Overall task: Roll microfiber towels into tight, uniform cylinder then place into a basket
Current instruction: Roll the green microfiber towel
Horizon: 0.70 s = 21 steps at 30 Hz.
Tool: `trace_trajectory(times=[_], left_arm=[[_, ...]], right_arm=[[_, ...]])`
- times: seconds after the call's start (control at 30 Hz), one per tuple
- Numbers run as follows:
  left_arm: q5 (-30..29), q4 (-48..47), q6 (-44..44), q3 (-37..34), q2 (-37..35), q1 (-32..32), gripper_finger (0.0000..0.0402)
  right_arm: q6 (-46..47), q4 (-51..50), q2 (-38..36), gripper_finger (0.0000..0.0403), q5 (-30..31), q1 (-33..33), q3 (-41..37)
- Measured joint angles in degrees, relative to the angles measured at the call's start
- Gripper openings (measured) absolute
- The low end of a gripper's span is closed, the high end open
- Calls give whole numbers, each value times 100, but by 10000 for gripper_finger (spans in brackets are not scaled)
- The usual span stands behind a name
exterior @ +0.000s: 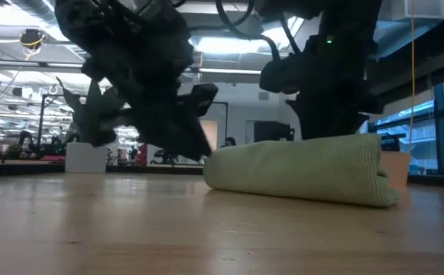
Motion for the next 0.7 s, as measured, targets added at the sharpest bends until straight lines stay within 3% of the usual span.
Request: trace_trajectory(times=[0.2, 0.47, 0.7], left_arm=[[-294, 714, 14, 32, 450, 42, 64], [-451, 733, 16, 359, 748, 98, 64], [-414, 718, -55, 516, 770, 253, 64]], right_arm=[[-4, 4, 0, 126, 0, -52, 0], [0, -17, -49, 126, -216, -53, 0], [287, -20, -599, 126, -393, -54, 0]])
